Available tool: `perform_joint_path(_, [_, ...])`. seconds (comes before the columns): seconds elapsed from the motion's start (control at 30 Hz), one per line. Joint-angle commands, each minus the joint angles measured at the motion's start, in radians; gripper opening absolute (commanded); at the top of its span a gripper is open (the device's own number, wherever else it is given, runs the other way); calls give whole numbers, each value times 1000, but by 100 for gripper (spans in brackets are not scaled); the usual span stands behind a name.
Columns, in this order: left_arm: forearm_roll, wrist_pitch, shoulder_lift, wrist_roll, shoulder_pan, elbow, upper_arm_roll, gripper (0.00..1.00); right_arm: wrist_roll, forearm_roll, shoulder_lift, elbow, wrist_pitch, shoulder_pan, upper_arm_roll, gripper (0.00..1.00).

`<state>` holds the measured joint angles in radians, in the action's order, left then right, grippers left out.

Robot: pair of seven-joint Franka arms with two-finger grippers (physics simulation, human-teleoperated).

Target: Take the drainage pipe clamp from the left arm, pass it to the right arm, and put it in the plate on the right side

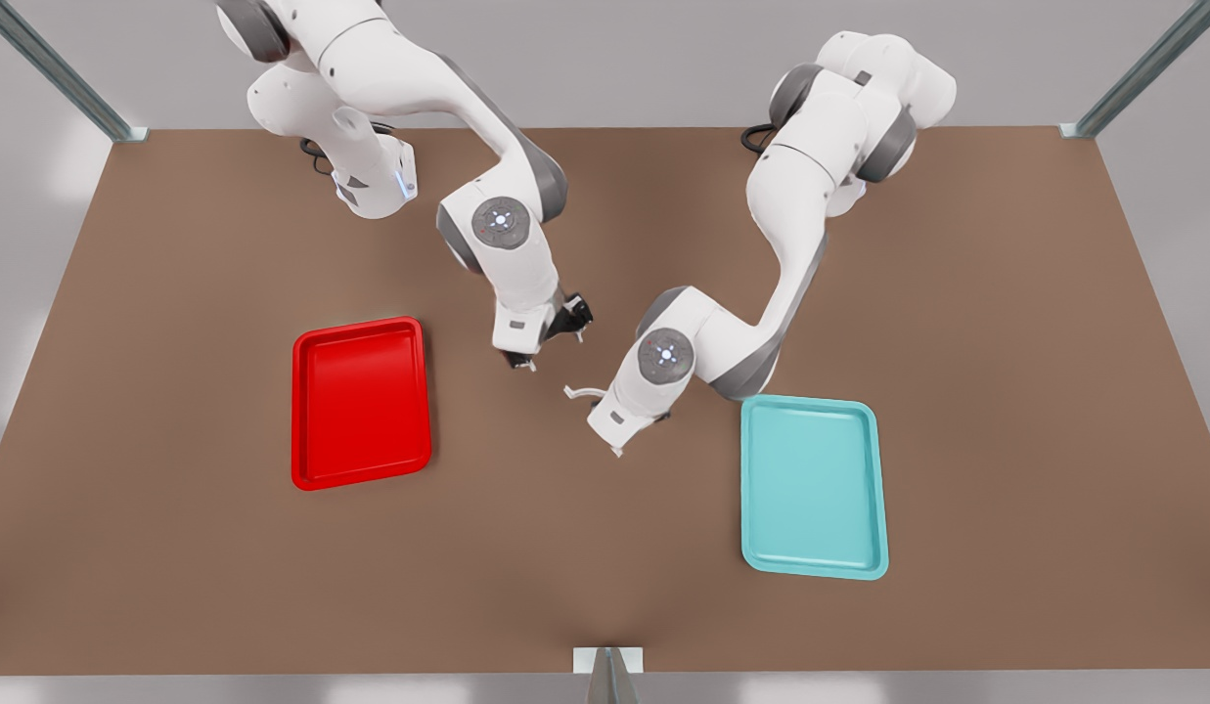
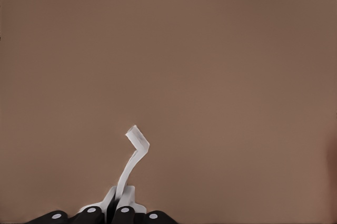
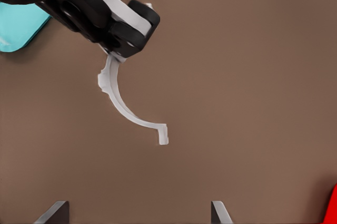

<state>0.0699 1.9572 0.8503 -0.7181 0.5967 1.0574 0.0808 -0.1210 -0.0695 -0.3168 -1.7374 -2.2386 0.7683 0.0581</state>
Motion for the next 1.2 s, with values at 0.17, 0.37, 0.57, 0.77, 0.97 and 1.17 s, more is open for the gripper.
perform_joint_path(0.17, [2,32,4,-796,0,-5,-1,21,-140,-1,78,-165,-326,12,-17,100])
perform_joint_path(0.37, [5,-46,1,-417,-1,-7,-1,21,552,10,42,-160,-322,-18,-9,100])
perform_joint_path(0.57, [5,-41,3,-429,0,-8,-1,21,837,10,-48,-65,-355,-66,-9,100])
perform_joint_path(0.77, [8,-43,0,-429,0,-8,-3,21,900,4,-108,-25,-392,-60,-15,100])
perform_joint_path(0.97, [8,-37,1,-431,0,-8,-3,21,1230,-1,-100,-33,-383,-44,-21,100])
perform_joint_path(1.17, [8,-38,1,-432,0,-8,-3,21,1276,7,-168,41,-383,-60,-21,100])
